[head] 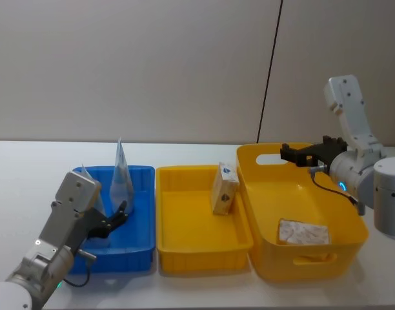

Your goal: Bimanual collaborative sorting of washing and personal care products

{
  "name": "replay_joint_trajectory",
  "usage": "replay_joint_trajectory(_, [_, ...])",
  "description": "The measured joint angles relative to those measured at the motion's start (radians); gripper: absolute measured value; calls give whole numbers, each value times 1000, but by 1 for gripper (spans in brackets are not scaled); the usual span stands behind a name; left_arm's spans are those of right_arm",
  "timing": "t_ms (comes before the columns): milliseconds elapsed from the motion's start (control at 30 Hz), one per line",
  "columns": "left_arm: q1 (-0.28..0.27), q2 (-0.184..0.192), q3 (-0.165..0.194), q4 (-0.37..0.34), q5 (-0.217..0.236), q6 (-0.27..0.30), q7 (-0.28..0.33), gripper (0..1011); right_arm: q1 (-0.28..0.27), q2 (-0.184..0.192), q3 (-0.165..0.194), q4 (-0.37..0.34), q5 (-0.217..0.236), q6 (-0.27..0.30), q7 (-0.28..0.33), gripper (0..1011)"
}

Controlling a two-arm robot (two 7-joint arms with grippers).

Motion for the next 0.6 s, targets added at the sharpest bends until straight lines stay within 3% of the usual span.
replay_joint_trajectory(600, [-20, -37, -45, 31, 11, 3, 45, 1001, 0, 0, 0, 0, 0, 0, 0, 1004])
